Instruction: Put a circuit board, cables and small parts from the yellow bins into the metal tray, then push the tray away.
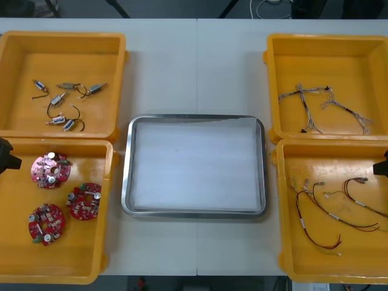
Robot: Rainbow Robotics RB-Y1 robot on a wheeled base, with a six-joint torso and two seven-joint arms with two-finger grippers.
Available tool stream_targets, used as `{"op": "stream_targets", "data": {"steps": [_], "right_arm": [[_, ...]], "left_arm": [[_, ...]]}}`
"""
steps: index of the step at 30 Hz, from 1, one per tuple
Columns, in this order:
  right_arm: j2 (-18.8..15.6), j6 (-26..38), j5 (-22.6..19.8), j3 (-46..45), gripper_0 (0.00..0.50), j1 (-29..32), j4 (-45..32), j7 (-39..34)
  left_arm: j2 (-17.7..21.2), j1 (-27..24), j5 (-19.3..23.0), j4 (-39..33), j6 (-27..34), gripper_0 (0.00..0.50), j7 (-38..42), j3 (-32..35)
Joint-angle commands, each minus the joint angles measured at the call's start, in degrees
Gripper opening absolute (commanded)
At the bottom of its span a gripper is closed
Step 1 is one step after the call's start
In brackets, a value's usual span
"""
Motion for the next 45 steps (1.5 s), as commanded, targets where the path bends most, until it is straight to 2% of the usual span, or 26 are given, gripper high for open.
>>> {"op": "stream_targets", "data": {"steps": [1,5,11,21,27,32,45], "right_arm": [[-2.5,0.2,-0.6,-2.3,0.5,-0.2,-1.9,0.1],[-3.2,0.2,-0.8,-2.3,0.5,1.4,-1.9,0.8],[-5.3,-0.1,-1.5,-2.1,0.5,5.6,-1.9,5.2],[-8.9,-14.7,-1.4,-0.5,0.5,14.5,-1.0,16.5],[-12.2,-26.5,-2.2,4.3,0.5,18.8,4.8,23.5],[-13.9,-31.2,-2.7,8.0,0.5,19.5,9.8,27.0],[-16.7,-40.5,-2.6,17.5,0.5,18.5,16.6,29.2]], "left_arm": [[1.5,2.8,0.9,-0.4,0.4,0.5,-1.8,2.3],[2.2,6.1,1.0,-0.4,0.4,0.5,-2.2,2.3],[2.6,11.7,1.5,-0.8,-6.7,0.5,-3.0,2.1],[2.6,20.2,1.6,-0.8,-19.9,0.5,-4.0,-0.3],[2.6,23.9,0.6,-0.6,-25.8,0.5,-3.8,-2.8],[2.6,26.3,0.3,-0.6,-28.9,0.5,-3.6,-4.0],[2.6,28.9,-0.4,0.8,-32.9,0.5,-3.3,-6.7]]}}
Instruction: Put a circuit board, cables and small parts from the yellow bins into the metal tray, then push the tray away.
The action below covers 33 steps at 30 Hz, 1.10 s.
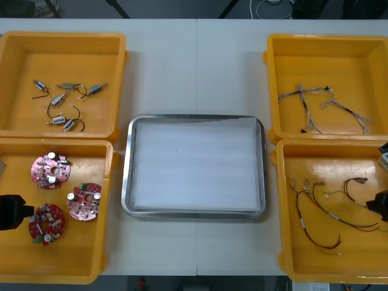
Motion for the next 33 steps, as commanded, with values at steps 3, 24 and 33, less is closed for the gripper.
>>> {"op": "stream_targets", "data": {"steps": [3,24,33], "right_arm": [[-4.4,-4.9,0.8,6.2,0.5,-0.4,2.8,4.0],[-5.9,-13.9,3.0,12.3,0.5,-2.0,7.6,10.4],[-5.9,-14.8,2.4,13.7,0.5,-2.4,8.6,10.5]], "left_arm": [[2.3,2.1,-0.8,1.8,-2.4,0.5,-3.7,-2.0],[2.3,2.0,-2.2,6.9,-10.2,0.5,-4.1,-6.5],[2.3,2.3,-2.3,6.9,-10.1,0.5,-3.8,-6.5]]}}
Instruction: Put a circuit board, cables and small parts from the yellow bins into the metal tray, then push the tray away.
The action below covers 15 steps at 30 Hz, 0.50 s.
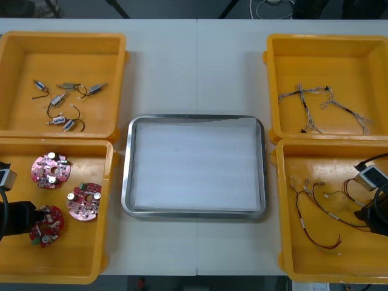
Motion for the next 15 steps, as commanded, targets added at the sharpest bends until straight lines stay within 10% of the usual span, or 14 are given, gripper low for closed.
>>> {"op": "stream_targets", "data": {"steps": [1,3,4,5,15], "right_arm": [[-2.4,-1.8,-0.9,2.2,0.5,-1.1,1.3,1.8],[-2.4,-2.4,-1.1,2.6,0.425,-1.3,2.1,1.8],[-2.4,-2.6,-1.2,2.9,0.245,-1.4,2.5,1.8],[-2.4,-2.6,-1.4,3.0,0.016,-1.5,2.8,1.8],[-2.4,-0.9,-1.6,2.0,0.0,-2.4,1.4,1.8]], "left_arm": [[2.3,2.0,-0.7,0.0,-0.6,0.431,-3.8,-0.7],[2.3,2.0,-0.7,0.0,-0.6,0.203,-3.7,-0.7],[2.2,2.0,-0.7,0.0,-0.6,0.006,-3.7,-0.7],[2.2,2.0,-0.6,0.0,-0.6,0.0,-3.7,-0.7],[2.1,1.7,-0.3,0.0,-0.6,0.0,-3.5,-0.7]]}}
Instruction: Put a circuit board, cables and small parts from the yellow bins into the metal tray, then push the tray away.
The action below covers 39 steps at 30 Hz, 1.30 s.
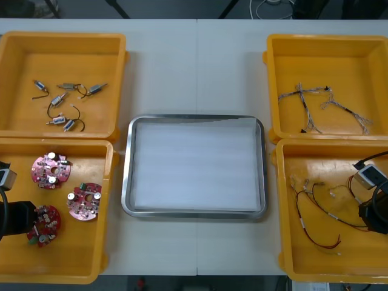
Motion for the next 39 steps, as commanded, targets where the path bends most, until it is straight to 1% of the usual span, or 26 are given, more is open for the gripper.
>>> {"op": "stream_targets", "data": {"steps": [1,6,9,15,20,24,29,30,33,34,39], "right_arm": [[-1.6,2.3,0.1,-0.1,0.0,-1.5,-1.0,1.7],[-1.6,7.0,-0.5,-4.2,0.0,-1.8,-3.8,1.3],[-1.5,10.1,-0.8,-6.2,0.0,-2.2,-5.6,1.2],[-1.6,15.8,-2.3,-10.8,0.0,-2.4,-9.6,0.9],[-1.6,21.8,-7.4,-16.6,0.0,-2.5,-13.2,0.7],[-1.5,26.7,-8.0,-19.5,0.0,-3.1,-16.5,0.6],[-1.5,34.7,-8.6,-22.0,0.0,-5.4,-20.7,0.1],[-1.6,35.6,-8.6,-22.1,0.0,-5.8,-21.1,0.1],[-1.6,41.1,-9.2,-22.3,0.0,-8.4,-23.4,-0.4],[-1.5,41.9,-9.2,-22.5,0.0,-8.8,-23.9,-0.5],[-1.6,48.2,-10.2,-23.0,0.0,-11.9,-27.7,-1.1]], "left_arm": [[2.0,1.6,-0.3,0.0,-0.5,0.0,-3.4,-0.7],[2.0,1.2,-0.1,0.0,-0.5,0.0,-3.4,-0.6],[2.0,0.4,0.0,-0.3,1.0,0.0,-3.4,0.2],[2.0,-1.6,0.6,-3.8,9.4,0.0,-3.2,5.2],[2.6,-3.6,1.9,-7.8,18.0,0.0,-2.5,10.3],[2.8,-5.3,2.8,-9.8,23.1,0.0,-1.7,12.9],[3.3,-9.9,4.0,-12.7,30.9,0.0,-0.1,15.1],[3.4,-10.5,4.1,-12.9,31.5,0.0,0.0,15.1],[3.7,-13.9,4.8,-14.3,35.2,0.0,1.2,15.1],[3.7,-14.3,5.0,-14.5,35.8,0.0,1.4,15.1],[5.1,-19.8,6.1,-17.3,40.1,0.0,6.9,11.8]]}}
